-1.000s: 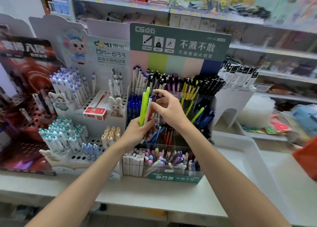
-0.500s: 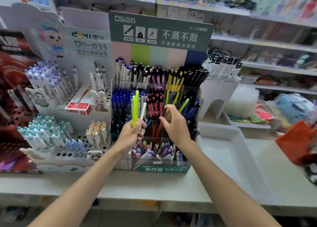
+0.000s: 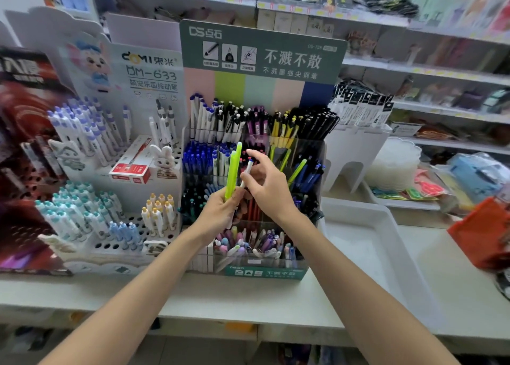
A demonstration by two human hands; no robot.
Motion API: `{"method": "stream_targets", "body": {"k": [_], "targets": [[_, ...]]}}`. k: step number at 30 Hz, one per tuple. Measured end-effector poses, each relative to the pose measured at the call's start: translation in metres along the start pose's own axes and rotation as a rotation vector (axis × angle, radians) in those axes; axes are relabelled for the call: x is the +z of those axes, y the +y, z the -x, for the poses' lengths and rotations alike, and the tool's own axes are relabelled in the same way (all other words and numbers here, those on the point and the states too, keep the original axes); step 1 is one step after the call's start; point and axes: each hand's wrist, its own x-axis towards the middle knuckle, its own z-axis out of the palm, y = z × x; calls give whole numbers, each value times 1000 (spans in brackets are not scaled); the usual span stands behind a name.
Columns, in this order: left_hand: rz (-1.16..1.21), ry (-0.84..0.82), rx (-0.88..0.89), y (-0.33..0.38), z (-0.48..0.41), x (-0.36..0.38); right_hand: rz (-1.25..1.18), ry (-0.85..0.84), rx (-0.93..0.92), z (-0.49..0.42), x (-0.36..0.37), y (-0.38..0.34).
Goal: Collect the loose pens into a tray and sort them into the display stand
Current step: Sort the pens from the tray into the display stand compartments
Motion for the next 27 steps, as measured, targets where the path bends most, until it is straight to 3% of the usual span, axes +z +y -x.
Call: {"method": "stream_targets", "body": {"k": [2,5,7,13,20,27], "targets": [[56,14,-22,4,-3,-1,-39,59,-13,-12,-3,-8],[120,103,-61,7,-4,-16,-116,318,-55,-36,-19,-16],[103,133,-55,7,-3,-29,-89,406,-101,-50,-27,-22],[77,100,-55,9,-1,-46,173,302,-229,-61,-5,-13],[102,86,-72,10,0,-51,177,335,-249,-70,1,-10],[90,103,-78,9,0,-52,295,221,-291,-55,17,10]]}}
